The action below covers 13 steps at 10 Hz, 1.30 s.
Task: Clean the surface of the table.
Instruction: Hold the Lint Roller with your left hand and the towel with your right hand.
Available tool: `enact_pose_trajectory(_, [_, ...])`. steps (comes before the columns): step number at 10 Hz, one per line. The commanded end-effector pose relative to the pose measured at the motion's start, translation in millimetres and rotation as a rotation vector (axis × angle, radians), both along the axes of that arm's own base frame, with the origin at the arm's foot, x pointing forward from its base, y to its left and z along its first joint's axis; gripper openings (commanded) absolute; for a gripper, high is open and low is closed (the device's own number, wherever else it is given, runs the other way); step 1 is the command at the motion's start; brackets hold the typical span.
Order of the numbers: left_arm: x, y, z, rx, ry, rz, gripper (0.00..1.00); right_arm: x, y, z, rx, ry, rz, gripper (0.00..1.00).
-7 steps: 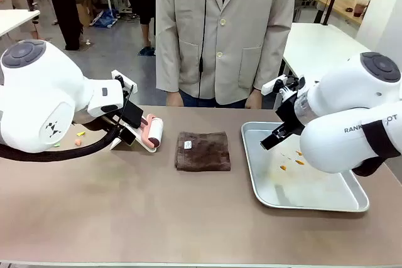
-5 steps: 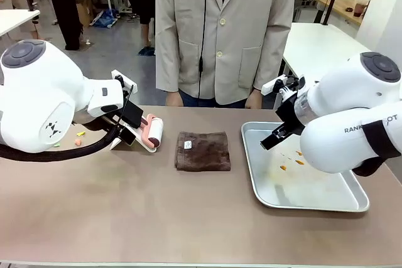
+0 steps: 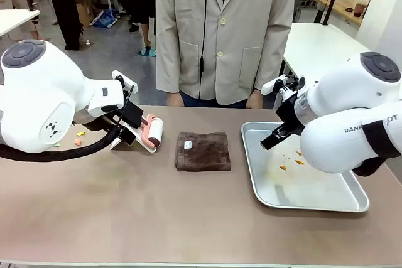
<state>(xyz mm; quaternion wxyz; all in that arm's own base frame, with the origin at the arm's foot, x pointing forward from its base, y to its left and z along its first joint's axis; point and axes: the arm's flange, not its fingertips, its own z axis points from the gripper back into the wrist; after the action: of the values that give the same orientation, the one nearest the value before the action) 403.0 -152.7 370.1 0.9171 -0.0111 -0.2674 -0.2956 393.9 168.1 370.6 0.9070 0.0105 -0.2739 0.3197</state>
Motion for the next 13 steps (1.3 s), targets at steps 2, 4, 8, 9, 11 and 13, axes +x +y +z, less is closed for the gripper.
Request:
enact_pose_trajectory(2, [0,1,0,-0.001,0.0,0.001,1.0,0,0,0,0.001,0.0,-0.001,1.0])
enact_pose_trajectory(4, [0,1,0,-0.001,0.0,0.001,1.0,0,0,0,0.001,0.0,-0.001,1.0])
enact_pose_trajectory(8, [0,1,0,-0.001,0.0,0.001,1.0,0,0,0,0.001,0.0,-0.001,1.0])
enact_pose_trajectory(9, [0,0,0,0.0,0.0,0.0,1.0,0,0,0,0.0,0.0,0.0,1.0])
enact_pose_trajectory(11, [-5,5,8,0.027,0.029,-0.027,1.0,0,-3,8,-0.034,0.043,-0.006,1.0])
enact_pose_trajectory(13, [-19,15,27,0.054,0.106,-0.021,1.0,-9,-12,34,0.007,0.18,0.006,1.0])
